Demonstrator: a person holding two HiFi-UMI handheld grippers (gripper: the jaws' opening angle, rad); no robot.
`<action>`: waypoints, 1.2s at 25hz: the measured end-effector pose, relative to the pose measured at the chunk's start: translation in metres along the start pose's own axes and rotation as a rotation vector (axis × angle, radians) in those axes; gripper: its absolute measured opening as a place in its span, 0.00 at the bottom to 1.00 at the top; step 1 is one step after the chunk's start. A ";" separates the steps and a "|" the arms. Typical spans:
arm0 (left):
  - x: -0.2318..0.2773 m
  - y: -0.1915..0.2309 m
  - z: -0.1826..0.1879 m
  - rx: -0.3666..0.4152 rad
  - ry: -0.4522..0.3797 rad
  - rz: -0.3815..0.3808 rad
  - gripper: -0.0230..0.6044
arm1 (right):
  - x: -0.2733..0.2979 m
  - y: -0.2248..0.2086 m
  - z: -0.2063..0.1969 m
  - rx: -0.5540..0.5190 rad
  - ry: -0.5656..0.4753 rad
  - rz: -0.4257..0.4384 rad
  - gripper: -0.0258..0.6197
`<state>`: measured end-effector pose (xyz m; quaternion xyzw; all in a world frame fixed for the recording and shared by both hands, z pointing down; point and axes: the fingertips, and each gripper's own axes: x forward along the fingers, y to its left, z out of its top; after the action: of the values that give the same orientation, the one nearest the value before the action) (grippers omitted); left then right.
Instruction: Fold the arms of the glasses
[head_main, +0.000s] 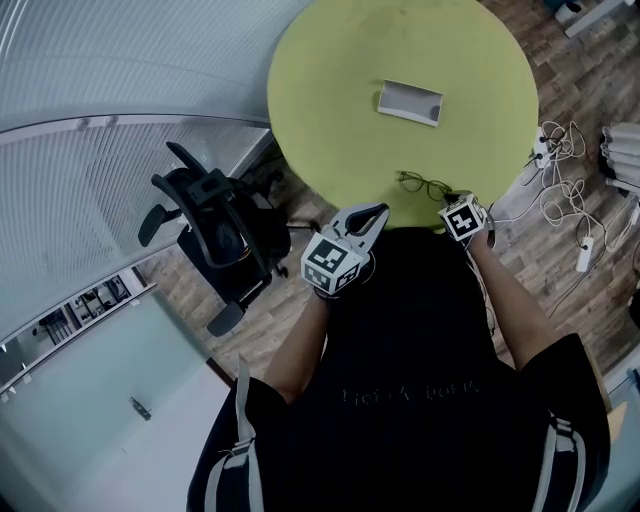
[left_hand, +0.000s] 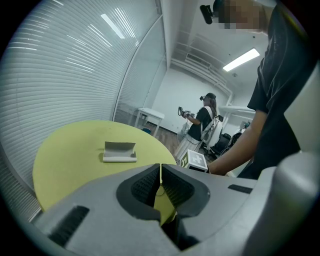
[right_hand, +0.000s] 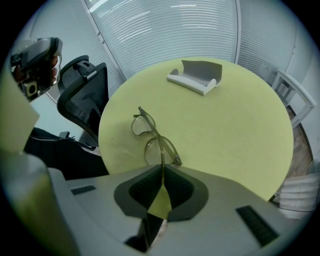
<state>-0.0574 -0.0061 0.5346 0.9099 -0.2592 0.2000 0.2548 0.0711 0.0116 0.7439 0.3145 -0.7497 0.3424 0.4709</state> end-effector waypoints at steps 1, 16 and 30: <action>0.000 0.000 0.000 0.001 0.001 0.000 0.07 | 0.000 0.000 0.000 0.003 0.000 0.001 0.10; 0.005 -0.001 0.003 -0.008 -0.029 -0.017 0.07 | -0.015 0.012 0.001 0.062 -0.092 0.047 0.22; 0.006 -0.001 0.016 -0.020 -0.094 -0.040 0.07 | -0.085 0.012 0.025 0.137 -0.290 0.010 0.09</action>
<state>-0.0488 -0.0166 0.5244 0.9207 -0.2548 0.1495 0.2552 0.0795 0.0104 0.6551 0.3884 -0.7861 0.3461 0.3336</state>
